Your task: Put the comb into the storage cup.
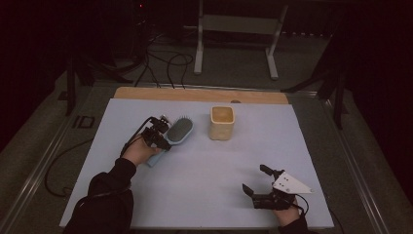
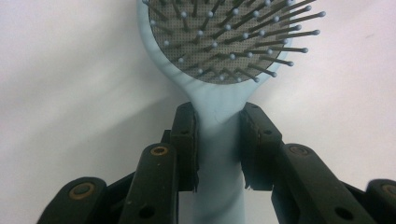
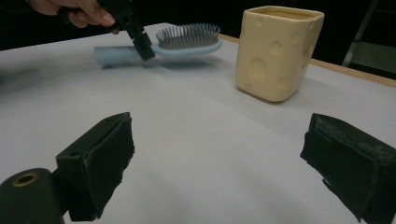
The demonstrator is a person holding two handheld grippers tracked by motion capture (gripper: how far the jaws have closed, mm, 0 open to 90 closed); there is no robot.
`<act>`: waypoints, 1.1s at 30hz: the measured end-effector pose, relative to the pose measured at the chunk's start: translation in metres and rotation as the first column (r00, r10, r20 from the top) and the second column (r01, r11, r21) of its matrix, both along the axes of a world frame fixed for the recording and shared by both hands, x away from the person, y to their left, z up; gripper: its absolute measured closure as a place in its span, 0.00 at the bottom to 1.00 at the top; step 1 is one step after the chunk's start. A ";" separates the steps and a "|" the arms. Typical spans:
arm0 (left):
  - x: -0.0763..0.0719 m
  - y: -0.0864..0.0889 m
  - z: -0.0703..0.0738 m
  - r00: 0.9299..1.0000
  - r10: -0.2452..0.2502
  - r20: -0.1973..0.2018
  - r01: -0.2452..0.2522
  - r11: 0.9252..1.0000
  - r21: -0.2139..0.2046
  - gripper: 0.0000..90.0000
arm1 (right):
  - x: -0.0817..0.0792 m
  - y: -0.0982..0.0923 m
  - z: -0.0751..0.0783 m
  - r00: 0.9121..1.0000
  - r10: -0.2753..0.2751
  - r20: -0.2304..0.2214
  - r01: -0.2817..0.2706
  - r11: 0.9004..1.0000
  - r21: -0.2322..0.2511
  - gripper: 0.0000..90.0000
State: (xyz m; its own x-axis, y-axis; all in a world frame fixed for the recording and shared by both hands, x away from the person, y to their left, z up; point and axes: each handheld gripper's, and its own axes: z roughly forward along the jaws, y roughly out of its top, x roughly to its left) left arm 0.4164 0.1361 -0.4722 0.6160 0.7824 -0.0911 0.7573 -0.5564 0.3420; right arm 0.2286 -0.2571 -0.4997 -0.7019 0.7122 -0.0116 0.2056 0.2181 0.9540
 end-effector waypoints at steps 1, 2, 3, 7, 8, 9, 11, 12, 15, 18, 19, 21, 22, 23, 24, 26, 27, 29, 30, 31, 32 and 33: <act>-0.001 0.000 0.004 1.000 -0.001 0.011 0.001 1.000 -0.009 0.78 | 0.000 0.000 0.000 1.000 0.001 0.001 -0.001 1.000 0.000 0.09; -0.002 0.001 0.007 1.000 -0.003 0.015 0.004 1.000 -0.017 0.78 | 0.000 0.000 0.000 1.000 0.001 0.001 -0.001 1.000 0.000 0.09; -0.003 0.002 0.011 1.000 -0.006 0.026 0.006 1.000 -0.021 0.78 | 0.000 0.000 0.000 1.000 0.001 0.001 -0.001 1.000 0.000 0.09; -0.006 0.003 0.024 0.998 -0.008 0.057 0.012 0.998 -0.058 0.78 | 0.000 0.000 0.000 1.000 0.001 -0.001 -0.001 1.000 0.001 0.09; -0.007 0.004 0.028 0.998 -0.008 0.069 0.013 0.997 -0.071 0.78 | 0.000 0.000 0.000 1.000 0.001 -0.001 -0.001 1.000 0.000 0.09; -0.007 0.004 0.031 0.997 -0.011 0.073 0.017 0.997 -0.081 0.78 | 0.000 0.000 0.000 1.000 0.001 -0.001 -0.001 1.000 0.000 0.09; -0.009 0.004 0.037 0.995 -0.014 0.095 0.023 0.995 -0.102 0.78 | 0.000 0.000 0.000 1.000 0.000 -0.001 0.000 1.000 0.001 0.09; -0.010 0.004 0.040 0.995 -0.017 0.101 0.028 0.994 -0.109 0.78 | 0.000 0.000 0.000 1.000 0.001 0.000 -0.001 1.000 0.001 0.09; -0.012 0.005 0.050 0.991 -0.012 0.134 0.031 0.989 -0.142 0.78 | 0.000 0.000 0.000 1.000 0.000 -0.001 0.000 1.000 0.000 0.09; -0.014 0.006 0.059 0.984 -0.005 0.177 0.037 0.984 -0.175 0.78 | 0.000 0.000 0.000 1.000 0.001 -0.002 -0.001 1.000 0.002 0.09; -0.015 0.005 0.062 0.981 -0.001 0.192 0.037 0.982 -0.185 0.78 | 0.000 0.000 0.000 1.000 0.000 -0.001 0.000 1.000 0.002 0.09; -0.016 0.005 0.067 0.977 0.000 0.213 0.044 0.978 -0.202 0.78 | 0.000 0.000 0.000 1.000 0.001 -0.001 -0.001 1.000 0.001 0.09; -0.017 0.005 0.070 0.975 0.000 0.224 0.048 0.977 -0.207 0.78 | 0.000 0.000 0.000 1.000 0.001 -0.001 -0.001 1.000 0.001 0.09; -0.018 0.004 0.072 0.972 -0.006 0.236 0.057 0.976 -0.212 0.78 | 0.000 0.000 0.000 1.000 0.000 -0.001 0.000 1.000 0.001 0.09; -0.018 0.004 0.074 0.971 -0.007 0.239 0.060 0.974 -0.217 0.78 | 0.000 0.000 0.000 1.000 0.001 -0.001 -0.001 1.000 0.002 0.09; -0.018 0.003 0.076 0.968 -0.005 0.251 0.067 0.969 -0.237 0.78 | 0.000 0.000 0.000 1.000 0.001 0.000 -0.001 1.000 0.002 0.09; -0.019 0.003 0.077 0.967 -0.005 0.255 0.071 0.966 -0.249 0.78 | 0.000 0.000 0.000 1.000 0.001 -0.001 -0.001 1.000 0.002 0.09; -0.019 0.002 0.079 0.965 -0.005 0.264 0.077 0.962 -0.263 0.78 | 0.000 0.000 0.000 1.000 0.001 -0.002 -0.001 1.000 0.001 0.09; -0.019 0.001 0.079 0.962 -0.009 0.271 0.084 0.960 -0.267 0.78 | 0.000 0.000 0.000 1.000 0.001 -0.002 -0.001 1.000 0.001 0.09; -0.019 0.000 0.080 0.960 -0.001 0.279 0.081 0.959 -0.273 0.78 | 0.000 0.000 0.000 1.000 0.001 -0.002 -0.001 1.000 0.001 0.09; -0.018 0.000 0.081 0.961 0.001 0.276 0.079 0.957 -0.278 0.78 | 0.000 0.000 0.000 1.000 0.001 -0.002 -0.001 1.000 0.002 0.09; -0.018 0.000 0.081 0.959 0.000 0.282 0.085 0.953 -0.289 0.78 | 0.000 0.000 0.000 1.000 0.002 0.000 -0.002 1.000 0.001 0.09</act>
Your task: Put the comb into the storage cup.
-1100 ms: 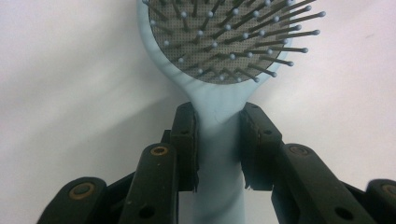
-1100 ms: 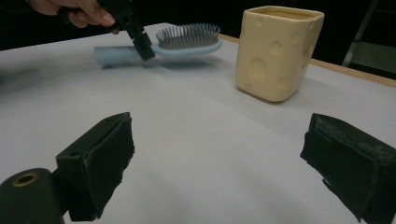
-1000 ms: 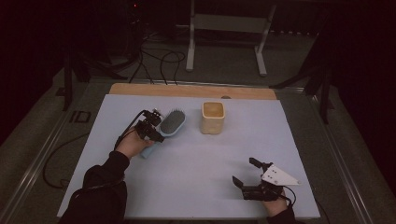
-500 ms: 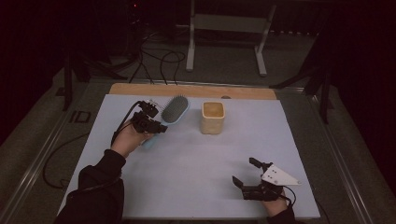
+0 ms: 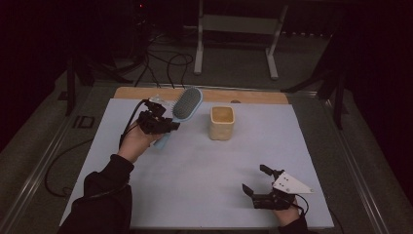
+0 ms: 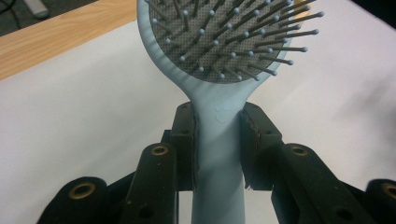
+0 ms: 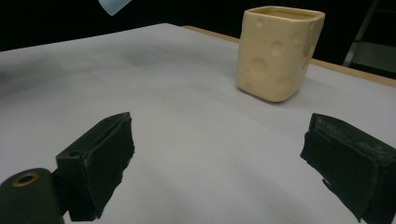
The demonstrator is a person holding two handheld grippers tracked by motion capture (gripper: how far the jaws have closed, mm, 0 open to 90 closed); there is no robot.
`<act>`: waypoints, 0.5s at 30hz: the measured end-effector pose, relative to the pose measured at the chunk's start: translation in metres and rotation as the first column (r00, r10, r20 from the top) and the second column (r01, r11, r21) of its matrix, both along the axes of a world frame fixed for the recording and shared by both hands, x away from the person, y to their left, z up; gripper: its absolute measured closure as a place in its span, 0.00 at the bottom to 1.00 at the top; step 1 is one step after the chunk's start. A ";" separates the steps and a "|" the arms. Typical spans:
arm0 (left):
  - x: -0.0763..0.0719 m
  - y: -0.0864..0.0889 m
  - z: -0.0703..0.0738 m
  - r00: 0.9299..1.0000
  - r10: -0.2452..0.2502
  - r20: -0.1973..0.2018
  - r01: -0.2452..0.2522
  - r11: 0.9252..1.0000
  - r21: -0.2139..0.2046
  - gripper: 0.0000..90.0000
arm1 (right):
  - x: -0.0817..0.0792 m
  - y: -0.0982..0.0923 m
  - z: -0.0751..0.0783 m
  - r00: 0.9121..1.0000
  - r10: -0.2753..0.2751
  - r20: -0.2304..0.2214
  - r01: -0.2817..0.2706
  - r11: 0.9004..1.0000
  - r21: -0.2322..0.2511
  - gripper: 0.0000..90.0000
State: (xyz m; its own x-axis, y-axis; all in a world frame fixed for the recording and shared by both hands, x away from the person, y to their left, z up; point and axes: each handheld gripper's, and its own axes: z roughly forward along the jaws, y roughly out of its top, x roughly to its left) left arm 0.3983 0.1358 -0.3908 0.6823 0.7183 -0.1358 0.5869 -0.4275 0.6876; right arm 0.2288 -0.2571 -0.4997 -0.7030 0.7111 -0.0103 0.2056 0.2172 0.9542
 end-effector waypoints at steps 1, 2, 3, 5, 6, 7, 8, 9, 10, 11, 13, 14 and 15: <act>0.000 0.000 0.001 1.000 -0.002 0.009 0.002 1.000 -0.008 0.78 | 0.000 0.000 0.000 1.000 0.000 -0.001 0.000 1.000 0.001 0.09; 0.000 -0.001 0.001 1.000 -0.003 0.008 0.003 1.000 -0.011 0.78 | 0.000 0.000 0.000 1.000 -0.001 -0.002 0.001 1.000 0.000 0.09; 0.000 -0.002 0.002 1.000 -0.010 0.021 0.010 1.000 -0.011 0.78 | 0.000 0.000 0.000 1.000 -0.001 -0.003 0.001 1.000 0.000 0.09; 0.001 -0.004 0.003 1.000 -0.017 0.020 0.018 0.999 -0.030 0.78 | 0.000 0.000 0.000 1.000 -0.001 -0.003 0.001 1.000 0.001 0.09; 0.002 -0.005 0.004 0.999 -0.021 0.032 0.022 0.999 -0.034 0.78 | 0.000 0.000 0.000 1.000 -0.001 -0.003 0.001 1.000 0.001 0.09; 0.002 -0.006 0.004 0.999 -0.022 0.033 0.023 0.999 -0.041 0.78 | 0.000 0.000 0.000 1.000 -0.001 -0.003 0.001 1.000 0.001 0.09; 0.002 -0.008 0.005 0.999 -0.026 0.036 0.027 0.999 -0.044 0.78 | 0.000 0.000 0.000 1.000 -0.001 -0.003 0.001 1.000 0.002 0.09; 0.002 -0.009 0.005 0.999 -0.029 0.045 0.031 0.998 -0.050 0.78 | 0.000 0.000 0.000 1.000 -0.001 -0.003 0.001 1.000 0.002 0.09; 0.003 -0.010 0.006 0.998 -0.037 0.041 0.039 0.997 -0.059 0.78 | 0.000 0.000 0.000 1.000 -0.001 -0.003 0.001 1.000 0.003 0.09; 0.003 -0.012 0.006 0.998 -0.037 0.053 0.040 0.998 -0.056 0.78 | 0.000 0.000 0.000 1.000 -0.002 -0.002 0.002 1.000 0.003 0.09; 0.004 -0.015 0.008 0.997 -0.050 0.057 0.054 0.996 -0.072 0.78 | 0.000 -0.001 0.000 1.000 -0.001 -0.001 0.001 1.000 0.006 0.09; 0.004 -0.017 0.009 0.996 -0.045 0.071 0.050 0.996 -0.072 0.78 | 0.000 -0.001 0.000 1.000 -0.001 -0.001 0.001 1.000 0.006 0.09; 0.004 -0.019 0.010 0.996 -0.050 0.074 0.056 0.995 -0.082 0.78 | 0.000 -0.001 0.000 1.000 -0.001 -0.001 0.001 1.000 0.006 0.09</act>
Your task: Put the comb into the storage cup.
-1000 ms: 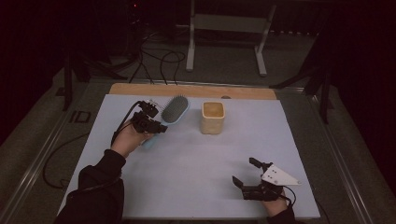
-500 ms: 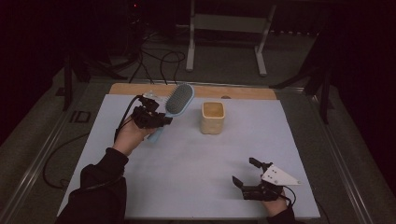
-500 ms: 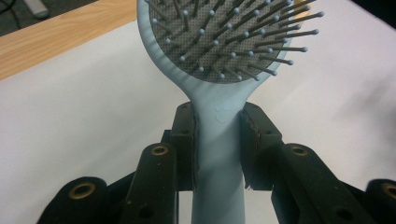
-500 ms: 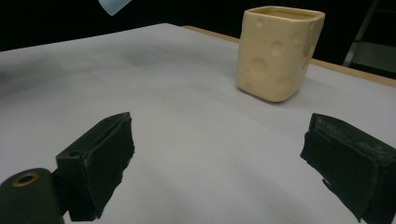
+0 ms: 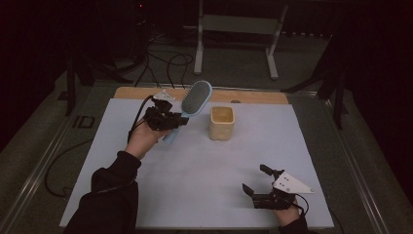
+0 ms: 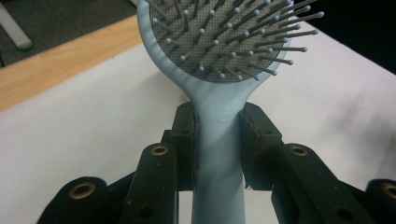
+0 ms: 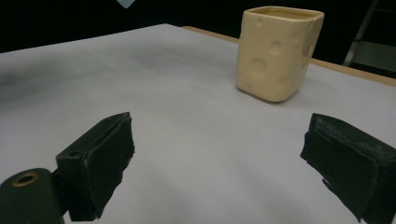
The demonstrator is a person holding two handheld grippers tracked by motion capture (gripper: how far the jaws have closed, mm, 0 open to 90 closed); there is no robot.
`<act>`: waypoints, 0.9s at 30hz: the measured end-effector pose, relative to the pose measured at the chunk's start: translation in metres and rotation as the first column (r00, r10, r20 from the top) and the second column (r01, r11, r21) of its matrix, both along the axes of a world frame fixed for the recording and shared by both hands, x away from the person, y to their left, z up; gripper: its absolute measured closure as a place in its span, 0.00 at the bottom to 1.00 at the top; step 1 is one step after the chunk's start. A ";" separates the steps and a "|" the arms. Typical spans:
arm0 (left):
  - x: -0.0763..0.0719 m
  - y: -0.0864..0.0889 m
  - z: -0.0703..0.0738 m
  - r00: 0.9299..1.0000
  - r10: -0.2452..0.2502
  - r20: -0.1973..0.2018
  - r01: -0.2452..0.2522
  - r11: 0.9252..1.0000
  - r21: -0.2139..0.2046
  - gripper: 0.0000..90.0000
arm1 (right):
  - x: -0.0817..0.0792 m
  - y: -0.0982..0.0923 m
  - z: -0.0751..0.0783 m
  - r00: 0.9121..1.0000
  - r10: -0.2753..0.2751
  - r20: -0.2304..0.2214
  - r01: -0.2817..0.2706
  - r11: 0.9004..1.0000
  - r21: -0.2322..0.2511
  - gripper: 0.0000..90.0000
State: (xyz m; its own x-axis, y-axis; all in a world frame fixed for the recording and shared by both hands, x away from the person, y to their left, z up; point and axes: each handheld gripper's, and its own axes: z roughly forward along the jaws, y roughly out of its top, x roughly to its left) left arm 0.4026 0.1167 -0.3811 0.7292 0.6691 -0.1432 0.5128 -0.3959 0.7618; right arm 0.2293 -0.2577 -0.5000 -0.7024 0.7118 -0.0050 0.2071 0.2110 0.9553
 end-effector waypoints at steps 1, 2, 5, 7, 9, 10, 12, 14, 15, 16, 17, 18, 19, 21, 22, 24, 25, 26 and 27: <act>0.000 -0.002 0.001 1.000 -0.005 0.007 0.005 1.000 0.000 0.78 | 0.000 0.000 0.000 1.000 0.001 -0.001 -0.001 1.000 -0.001 0.09; 0.001 -0.003 0.002 1.000 0.000 0.014 0.000 1.000 -0.006 0.78 | 0.000 0.000 0.000 1.000 0.002 0.000 -0.002 1.000 -0.001 0.09; 0.002 -0.006 0.003 1.000 -0.007 0.021 0.007 1.000 -0.019 0.78 | 0.000 -0.001 0.000 1.000 0.001 0.000 -0.001 1.000 0.000 0.09; 0.004 -0.012 0.005 0.999 -0.020 0.041 0.021 0.999 -0.036 0.78 | 0.000 -0.001 0.000 1.000 -0.001 0.001 0.001 1.000 0.002 0.09; 0.004 -0.014 0.005 0.999 -0.016 0.050 0.017 0.999 -0.035 0.78 | 0.000 -0.001 0.000 1.000 -0.002 0.002 0.002 1.000 0.002 0.09; 0.005 -0.017 0.006 0.998 -0.027 0.052 0.030 0.998 -0.054 0.78 | 0.000 -0.001 0.000 1.000 -0.001 0.002 0.001 1.000 -0.002 0.09; 0.005 -0.018 0.007 0.998 -0.022 0.061 0.025 0.998 -0.052 0.78 | 0.000 -0.001 0.000 1.000 0.001 0.001 -0.001 1.000 -0.001 0.09; 0.006 -0.024 0.008 0.997 -0.035 0.075 0.039 0.997 -0.060 0.78 | -0.001 -0.001 0.001 1.000 -0.001 -0.001 0.001 1.000 0.003 0.09; 0.006 -0.024 0.008 0.997 -0.035 0.075 0.039 0.997 -0.060 0.78 | -0.001 -0.001 0.001 1.000 -0.001 -0.001 0.001 1.000 0.003 0.09; 0.007 -0.026 0.008 0.996 -0.037 0.077 0.041 0.997 -0.060 0.78 | -0.001 -0.001 0.001 1.000 -0.002 -0.001 0.002 1.000 0.003 0.09; 0.008 -0.030 0.008 0.995 -0.041 0.094 0.047 0.997 -0.059 0.78 | -0.001 -0.001 0.001 1.000 -0.001 0.002 0.001 1.000 0.002 0.09; 0.008 -0.030 0.008 0.995 -0.041 0.094 0.047 0.997 -0.059 0.78 | -0.001 -0.001 0.001 1.000 -0.001 0.002 0.001 1.000 0.002 0.09; 0.010 -0.033 0.008 0.994 -0.046 0.099 0.053 0.997 -0.064 0.78 | -0.001 -0.001 0.001 1.000 -0.001 0.001 0.001 1.000 0.006 0.09; 0.010 -0.035 0.008 0.993 -0.048 0.103 0.055 0.996 -0.065 0.78 | -0.001 -0.001 0.001 1.000 -0.002 0.003 0.002 1.000 0.006 0.09; 0.011 -0.037 0.008 0.992 -0.048 0.113 0.055 0.996 -0.067 0.78 | -0.001 -0.001 0.001 1.000 -0.002 0.003 0.002 1.000 0.006 0.09; 0.013 -0.038 0.007 0.992 -0.046 0.116 0.056 0.995 -0.087 0.78 | -0.001 -0.002 0.001 1.000 -0.001 0.003 0.000 1.000 0.007 0.09; 0.014 -0.040 0.007 0.990 -0.044 0.132 0.055 0.995 -0.086 0.78 | -0.001 -0.002 0.001 1.000 -0.001 0.003 0.000 1.000 0.007 0.09; 0.015 -0.041 0.007 0.990 -0.045 0.134 0.057 0.994 -0.092 0.78 | 0.000 -0.002 0.001 1.000 0.000 0.003 0.000 1.000 0.007 0.09; 0.016 -0.042 0.006 0.990 -0.051 0.134 0.064 0.993 -0.096 0.78 | -0.001 -0.002 0.001 1.000 -0.001 0.002 0.001 1.000 0.008 0.09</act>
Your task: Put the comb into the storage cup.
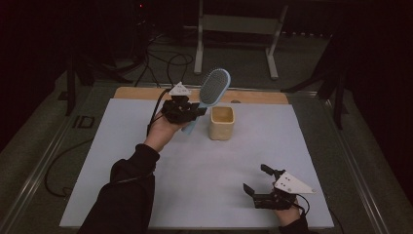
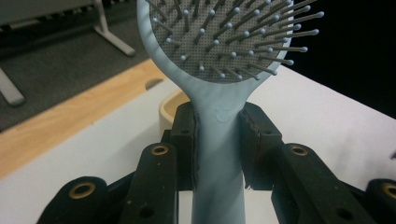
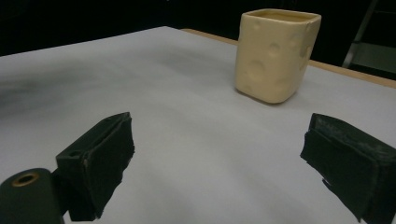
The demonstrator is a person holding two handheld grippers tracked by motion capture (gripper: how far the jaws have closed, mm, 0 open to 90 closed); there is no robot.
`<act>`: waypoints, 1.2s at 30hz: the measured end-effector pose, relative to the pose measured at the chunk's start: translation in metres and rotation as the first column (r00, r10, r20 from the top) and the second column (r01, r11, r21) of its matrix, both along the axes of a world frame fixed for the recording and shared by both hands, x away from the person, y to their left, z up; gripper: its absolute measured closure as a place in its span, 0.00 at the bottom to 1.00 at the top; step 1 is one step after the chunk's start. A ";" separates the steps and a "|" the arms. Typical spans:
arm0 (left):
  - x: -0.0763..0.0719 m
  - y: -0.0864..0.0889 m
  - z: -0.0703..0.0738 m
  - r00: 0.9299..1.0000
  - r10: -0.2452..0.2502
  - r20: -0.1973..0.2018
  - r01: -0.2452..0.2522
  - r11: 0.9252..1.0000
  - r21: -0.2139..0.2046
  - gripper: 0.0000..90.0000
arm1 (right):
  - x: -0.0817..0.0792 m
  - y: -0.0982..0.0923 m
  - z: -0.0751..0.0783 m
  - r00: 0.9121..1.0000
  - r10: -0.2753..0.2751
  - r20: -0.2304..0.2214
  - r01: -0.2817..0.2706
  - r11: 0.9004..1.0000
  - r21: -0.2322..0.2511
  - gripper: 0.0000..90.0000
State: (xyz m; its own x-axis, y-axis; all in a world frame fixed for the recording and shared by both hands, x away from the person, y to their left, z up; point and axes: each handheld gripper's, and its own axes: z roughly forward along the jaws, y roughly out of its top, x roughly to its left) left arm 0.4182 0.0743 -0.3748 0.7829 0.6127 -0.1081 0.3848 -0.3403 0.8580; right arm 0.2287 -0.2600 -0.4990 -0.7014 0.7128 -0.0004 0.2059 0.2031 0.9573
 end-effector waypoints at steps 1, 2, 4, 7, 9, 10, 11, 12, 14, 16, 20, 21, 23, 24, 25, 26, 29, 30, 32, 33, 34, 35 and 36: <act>0.001 -0.002 -0.001 1.000 0.002 0.015 -0.002 1.000 0.004 0.78 | 0.000 0.000 0.000 1.000 -0.001 0.000 0.001 1.000 0.000 0.09; 0.001 -0.002 -0.001 1.000 0.002 0.015 -0.002 1.000 0.004 0.78 | 0.000 0.000 0.000 1.000 -0.001 0.000 0.001 1.000 0.000 0.09; 0.003 -0.006 -0.002 1.000 -0.002 0.020 0.002 1.000 -0.011 0.78 | 0.000 0.000 0.000 1.000 -0.001 0.001 0.001 1.000 0.002 0.09; 0.006 -0.009 -0.002 0.999 0.009 0.031 -0.008 0.999 -0.041 0.78 | 0.000 -0.001 0.000 1.000 -0.004 0.003 0.004 1.000 0.004 0.09; 0.008 -0.012 -0.001 0.999 0.017 0.041 -0.014 0.997 -0.071 0.78 | 0.000 -0.001 0.001 1.000 -0.004 0.003 0.004 1.000 0.007 0.09; 0.009 -0.013 -0.001 0.999 0.019 0.044 -0.016 0.997 -0.078 0.78 | 0.000 -0.001 0.001 1.000 -0.005 0.002 0.005 1.000 0.006 0.09; 0.009 -0.013 -0.001 0.999 0.019 0.044 -0.016 0.997 -0.078 0.78 | 0.000 -0.002 0.001 1.000 -0.006 0.001 0.006 1.000 0.007 0.09; 0.010 -0.015 -0.001 0.999 0.018 0.048 -0.014 0.997 -0.080 0.78 | 0.000 -0.002 0.001 1.000 -0.006 0.001 0.006 1.000 0.007 0.09; 0.011 -0.019 0.000 0.998 0.016 0.055 -0.012 0.997 -0.076 0.78 | 0.000 -0.002 0.001 1.000 -0.008 0.002 0.008 1.000 0.013 0.09; 0.013 -0.024 0.000 0.998 0.005 0.060 0.001 0.996 -0.091 0.78 | 0.000 -0.002 0.001 1.000 -0.011 0.002 0.011 1.000 0.014 0.09; 0.015 -0.029 0.000 0.997 0.001 0.072 0.007 0.994 -0.111 0.78 | 0.000 -0.003 0.001 1.000 -0.009 0.004 0.009 1.000 0.014 0.09; 0.016 -0.031 0.000 0.997 0.004 0.076 0.005 0.993 -0.115 0.78 | 0.000 -0.003 0.001 1.000 -0.009 0.004 0.009 1.000 0.014 0.09; 0.018 -0.036 0.001 0.996 0.007 0.090 0.005 0.991 -0.130 0.78 | 0.000 -0.004 0.001 1.000 -0.009 0.005 0.009 1.000 0.018 0.09; 0.018 -0.036 0.001 0.996 0.007 0.090 0.005 0.991 -0.130 0.78 | 0.000 -0.004 0.001 1.000 -0.009 0.005 0.009 1.000 0.018 0.09; 0.020 -0.038 0.002 0.995 0.008 0.096 0.006 0.989 -0.147 0.78 | 0.000 -0.004 0.001 1.000 -0.010 0.005 0.009 1.000 0.020 0.09; 0.020 -0.038 0.002 0.995 0.008 0.096 0.006 0.989 -0.147 0.78 | 0.000 -0.004 0.001 1.000 -0.010 0.006 0.010 1.000 0.021 0.09; 0.023 -0.042 0.003 0.994 0.016 0.109 0.002 0.986 -0.165 0.78 | 0.000 -0.004 0.001 1.000 -0.011 0.003 0.011 1.000 0.024 0.09; 0.024 -0.043 0.003 0.993 0.022 0.115 -0.003 0.986 -0.166 0.78 | 0.000 -0.004 0.001 1.000 -0.011 0.002 0.011 1.000 0.023 0.09; 0.028 -0.046 0.003 0.992 0.028 0.125 -0.005 0.983 -0.183 0.78 | 0.000 -0.005 0.001 1.000 -0.013 0.000 0.013 1.000 0.023 0.09; 0.029 -0.046 0.003 0.992 0.027 0.125 -0.003 0.982 -0.190 0.78 | 0.000 -0.005 0.001 1.000 -0.013 0.001 0.013 1.000 0.023 0.09; 0.031 -0.048 0.003 0.992 0.026 0.127 -0.001 0.981 -0.194 0.78 | 0.000 -0.005 0.001 1.000 -0.013 -0.002 0.013 1.000 0.025 0.09; 0.032 -0.049 0.004 0.991 0.031 0.134 -0.006 0.983 -0.185 0.78 | 0.000 -0.006 0.001 1.000 -0.012 -0.001 0.012 1.000 0.027 0.09; 0.032 -0.049 0.004 0.991 0.031 0.134 -0.006 0.983 -0.185 0.78 | 0.000 -0.006 0.001 1.000 -0.012 -0.001 0.012 1.000 0.027 0.09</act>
